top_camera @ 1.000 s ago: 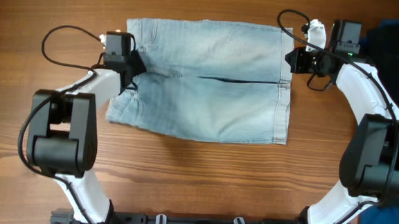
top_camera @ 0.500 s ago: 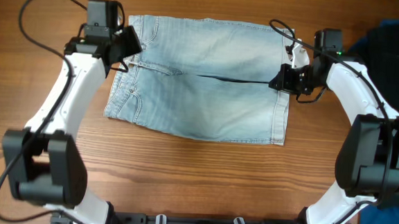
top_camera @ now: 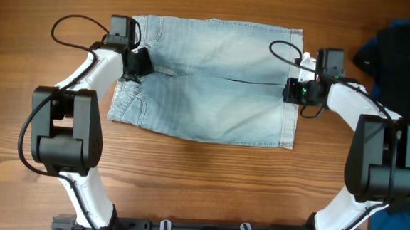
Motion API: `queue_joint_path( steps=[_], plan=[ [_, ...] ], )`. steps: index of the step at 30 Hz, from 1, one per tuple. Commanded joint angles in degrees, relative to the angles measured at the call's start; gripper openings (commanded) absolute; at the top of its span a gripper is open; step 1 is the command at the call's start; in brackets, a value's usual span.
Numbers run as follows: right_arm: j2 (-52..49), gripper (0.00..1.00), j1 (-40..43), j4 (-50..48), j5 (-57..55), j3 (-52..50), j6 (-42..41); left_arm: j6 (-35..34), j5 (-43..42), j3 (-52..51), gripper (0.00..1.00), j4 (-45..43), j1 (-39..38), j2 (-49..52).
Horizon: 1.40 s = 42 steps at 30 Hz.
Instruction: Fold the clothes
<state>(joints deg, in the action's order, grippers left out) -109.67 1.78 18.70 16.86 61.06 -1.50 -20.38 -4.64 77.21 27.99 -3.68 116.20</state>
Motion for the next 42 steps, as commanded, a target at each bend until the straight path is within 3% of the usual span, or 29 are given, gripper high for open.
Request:
queue_joint_path(
  steps=[1, 7, 9, 11, 15, 17, 18, 19, 20, 23, 29, 33, 42],
  plan=[
    [-3.2, 0.04, 0.0, -5.7, -9.7, -3.6, -0.2, 0.7, -0.8, -0.2, 0.42, -0.6, -0.2, 1.0],
    [-3.7, 0.06, 0.4, -11.4, -24.0, -1.2, -4.4, 0.7, 1.7, -0.2, 0.41, -0.6, -0.2, 1.0],
    [-1.6, 0.1, 0.4, -8.7, -23.0, 2.1, -3.7, 1.1, 1.7, -0.2, 0.42, -2.6, -0.2, 0.9],
    [3.2, 0.2, 0.4, -4.7, -19.2, 5.4, -1.7, 1.9, 1.4, 0.5, 0.42, -5.0, -0.2, -0.7],
    [16.5, 0.29, 0.4, 9.0, -11.6, 7.0, -3.6, -1.6, -2.3, 2.1, 0.38, -1.2, -0.2, -10.7],
    [18.9, 0.25, 0.4, 18.9, -9.7, 6.9, -7.1, -4.4, -3.2, 2.1, 0.28, 4.8, -0.2, -13.1],
    [18.6, 0.18, 0.4, 22.8, -8.9, 6.4, -8.1, -4.5, -3.5, 2.1, 0.16, 8.5, -0.2, -13.0],
    [17.9, 0.13, 0.3, 24.0, -7.1, 5.0, -8.1, -4.5, -4.2, 1.5, 0.07, 11.2, -0.3, -12.1],
    [16.9, 0.1, 0.3, 23.7, -6.0, 3.3, -7.9, -4.5, -6.3, 0.3, 0.05, 12.2, -0.6, -11.1],
    [12.4, 0.1, 0.3, 22.4, -6.0, 0.3, -8.1, -4.5, -10.4, -2.2, 0.04, 11.5, -2.1, -8.1],
    [-0.7, 0.11, 0.3, 23.6, -7.3, 0.2, -8.0, -3.8, -9.2, -2.6, 0.04, 13.0, -5.6, -1.2],
    [-1.4, 0.09, 1.8, 30.9, -21.8, 0.2, -15.3, -3.9, -1.2, -5.7, 0.04, 13.4, -5.5, 0.5],
    [-1.3, 0.08, 10.2, 33.4, -16.5, 0.8, -19.4, -4.3, 3.2, -10.8, 0.04, 9.4, -5.5, 0.7]
  ],
)
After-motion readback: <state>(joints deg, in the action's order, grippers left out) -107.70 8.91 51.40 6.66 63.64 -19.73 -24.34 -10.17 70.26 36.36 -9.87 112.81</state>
